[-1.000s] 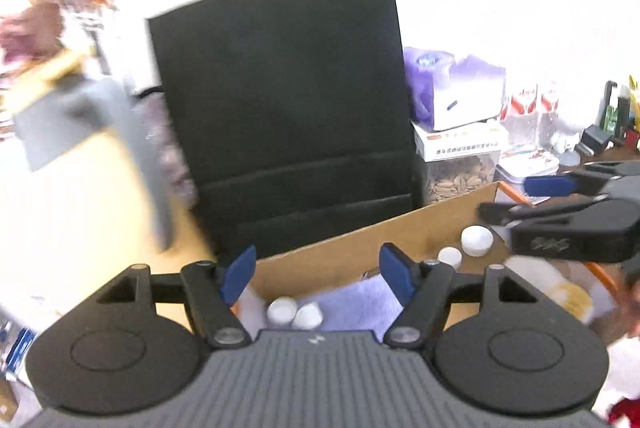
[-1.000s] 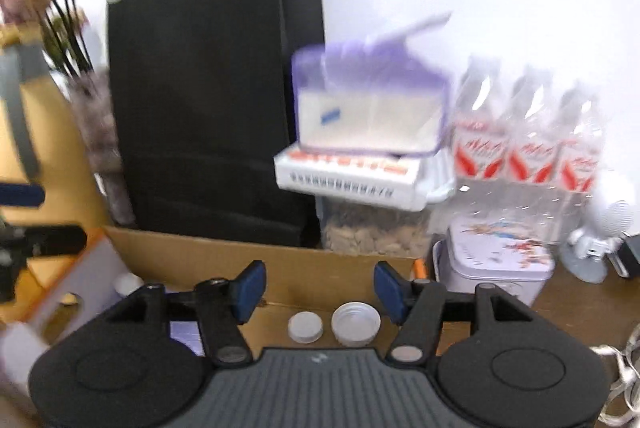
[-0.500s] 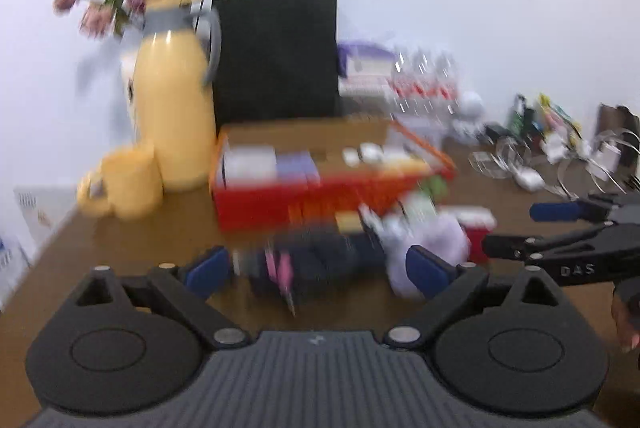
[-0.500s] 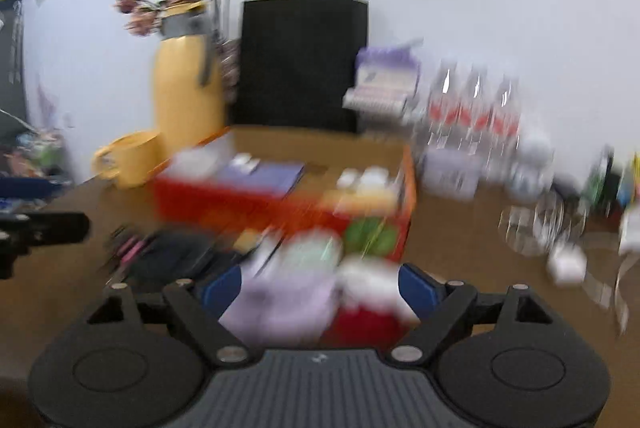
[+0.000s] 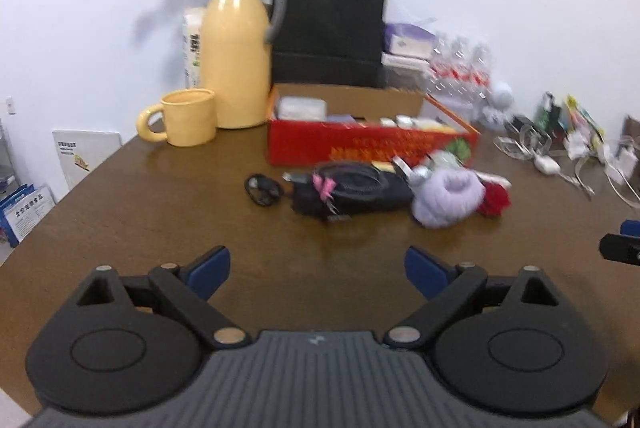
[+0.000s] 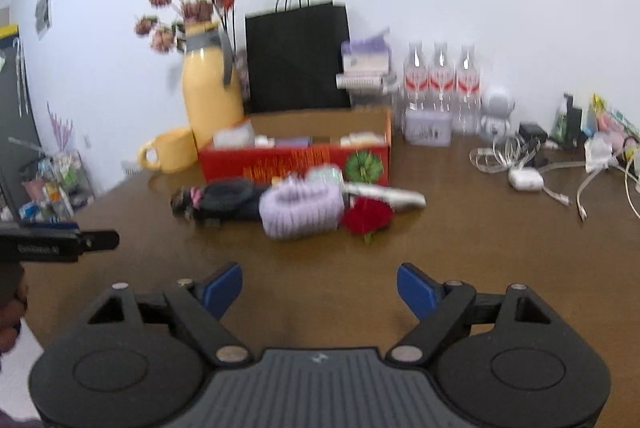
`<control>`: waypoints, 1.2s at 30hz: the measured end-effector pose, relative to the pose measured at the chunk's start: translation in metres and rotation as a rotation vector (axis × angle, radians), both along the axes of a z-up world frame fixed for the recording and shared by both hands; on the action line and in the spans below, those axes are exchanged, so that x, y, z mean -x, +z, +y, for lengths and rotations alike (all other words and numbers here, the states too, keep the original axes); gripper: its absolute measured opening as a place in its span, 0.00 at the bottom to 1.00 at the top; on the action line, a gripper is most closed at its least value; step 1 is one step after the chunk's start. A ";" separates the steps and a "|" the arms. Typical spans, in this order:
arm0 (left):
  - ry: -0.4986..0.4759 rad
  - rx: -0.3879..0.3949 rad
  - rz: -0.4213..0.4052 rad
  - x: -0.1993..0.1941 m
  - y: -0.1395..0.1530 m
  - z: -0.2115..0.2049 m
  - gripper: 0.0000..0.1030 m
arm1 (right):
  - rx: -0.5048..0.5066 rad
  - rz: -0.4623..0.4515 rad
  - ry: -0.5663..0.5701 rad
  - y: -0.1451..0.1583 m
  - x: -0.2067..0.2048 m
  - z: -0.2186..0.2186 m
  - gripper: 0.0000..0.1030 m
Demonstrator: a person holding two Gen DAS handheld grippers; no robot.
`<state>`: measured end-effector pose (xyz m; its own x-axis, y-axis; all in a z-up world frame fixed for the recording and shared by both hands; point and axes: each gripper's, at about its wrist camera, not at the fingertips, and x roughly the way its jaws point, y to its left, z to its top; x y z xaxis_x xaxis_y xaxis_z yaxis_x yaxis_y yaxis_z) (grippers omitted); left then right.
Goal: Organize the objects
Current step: 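Withdraw both grippers from the box back over the table, then grasp the black cable with left gripper while right gripper grasps the large white lid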
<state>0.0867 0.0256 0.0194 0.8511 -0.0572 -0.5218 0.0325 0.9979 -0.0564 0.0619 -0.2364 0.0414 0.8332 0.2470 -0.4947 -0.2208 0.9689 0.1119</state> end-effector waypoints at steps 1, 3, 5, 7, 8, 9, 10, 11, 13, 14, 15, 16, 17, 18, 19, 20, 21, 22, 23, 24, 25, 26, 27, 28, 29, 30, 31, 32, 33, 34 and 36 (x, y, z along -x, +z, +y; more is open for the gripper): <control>0.009 -0.009 0.000 -0.007 0.000 0.004 0.85 | -0.012 -0.006 0.001 0.001 -0.006 0.002 0.75; 0.026 -0.028 -0.001 -0.028 -0.002 0.011 0.76 | -0.026 0.002 0.016 0.000 -0.025 0.007 0.68; 0.039 -0.043 0.015 -0.061 -0.007 0.022 0.60 | -0.012 0.012 0.039 -0.002 -0.049 0.017 0.56; 0.053 -0.035 0.045 -0.093 -0.011 0.034 0.47 | 0.033 -0.003 0.068 -0.002 -0.079 0.032 0.49; 0.071 -0.029 0.065 -0.111 -0.013 0.042 0.40 | 0.049 -0.015 0.081 -0.002 -0.093 0.040 0.44; 0.082 -0.019 0.075 -0.125 -0.016 0.049 0.40 | 0.055 -0.028 0.094 -0.001 -0.110 0.048 0.41; 0.088 -0.007 0.082 -0.140 -0.018 0.056 0.40 | 0.052 -0.033 0.105 -0.001 -0.125 0.053 0.38; 0.089 0.008 0.097 -0.155 -0.022 0.061 0.40 | 0.048 -0.031 0.113 -0.002 -0.142 0.059 0.35; 0.103 0.015 0.132 -0.175 -0.032 0.066 0.38 | 0.059 -0.021 0.109 -0.008 -0.177 0.071 0.31; 0.102 0.016 0.146 -0.184 -0.037 0.067 0.38 | 0.070 -0.008 0.099 -0.013 -0.192 0.076 0.28; 0.096 0.013 0.159 -0.192 -0.042 0.068 0.38 | 0.085 0.020 0.081 -0.020 -0.209 0.082 0.27; 0.096 0.009 0.171 -0.197 -0.047 0.067 0.38 | 0.098 0.039 0.071 -0.026 -0.220 0.085 0.25; 0.091 0.005 0.181 -0.202 -0.052 0.066 0.37 | 0.112 0.051 0.058 -0.034 -0.230 0.088 0.23; 0.090 0.003 0.187 -0.205 -0.055 0.066 0.37 | 0.124 0.066 0.038 -0.042 -0.239 0.091 0.21; 0.088 -0.002 0.181 -0.207 -0.058 0.066 0.36 | 0.131 0.069 0.028 -0.048 -0.243 0.092 0.18; 0.086 -0.019 0.172 -0.207 -0.059 0.064 0.30 | 0.132 0.063 0.023 -0.054 -0.244 0.093 0.12; 0.083 -0.031 0.166 -0.206 -0.060 0.063 0.24 | 0.124 0.056 0.022 -0.057 -0.244 0.093 0.09; 0.077 -0.029 0.163 -0.205 -0.060 0.063 0.07 | 0.119 0.053 0.027 -0.058 -0.243 0.093 0.05; 0.073 -0.023 0.163 -0.204 -0.060 0.063 0.07 | 0.112 0.049 0.038 -0.057 -0.241 0.093 0.03; 0.072 -0.020 0.164 -0.203 -0.059 0.063 0.06 | 0.103 0.043 0.043 -0.055 -0.240 0.093 0.03; 0.076 -0.020 0.161 -0.202 -0.058 0.063 0.06 | 0.097 0.041 0.048 -0.053 -0.238 0.092 0.03; 0.086 -0.024 0.151 -0.198 -0.055 0.062 0.05 | 0.095 0.035 0.049 -0.050 -0.236 0.092 0.02; 0.095 -0.032 0.137 -0.194 -0.050 0.062 0.05 | 0.091 0.024 0.049 -0.047 -0.233 0.091 0.02; 0.104 -0.036 0.119 -0.186 -0.044 0.062 0.05 | 0.085 0.014 0.052 -0.042 -0.229 0.091 0.02; 0.106 -0.035 0.101 -0.178 -0.037 0.063 0.05 | 0.078 0.002 0.057 -0.036 -0.222 0.089 0.02; 0.104 -0.026 0.077 -0.168 -0.029 0.064 0.05 | 0.073 -0.012 0.063 -0.029 -0.213 0.087 0.02; 0.101 -0.012 0.057 -0.156 -0.021 0.065 0.05 | 0.073 -0.022 0.069 -0.024 -0.203 0.085 0.01; 0.098 0.001 0.035 -0.143 -0.013 0.066 0.05 | 0.067 -0.039 0.075 -0.017 -0.190 0.082 0.01; 0.099 0.007 0.018 -0.131 -0.007 0.065 0.05 | 0.049 -0.055 0.083 -0.011 -0.174 0.077 0.01; 0.098 0.007 0.002 -0.118 -0.002 0.062 0.05 | 0.032 -0.061 0.091 -0.006 -0.160 0.074 0.01; 0.072 0.011 -0.014 -0.094 0.005 0.054 0.05 | -0.003 -0.069 0.104 0.002 -0.133 0.065 0.01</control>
<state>0.1812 0.0798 0.0244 0.8605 -0.0012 -0.5094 -0.0384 0.9970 -0.0672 0.1950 -0.1712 0.0435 0.8353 0.3348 -0.4362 -0.3270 0.9402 0.0953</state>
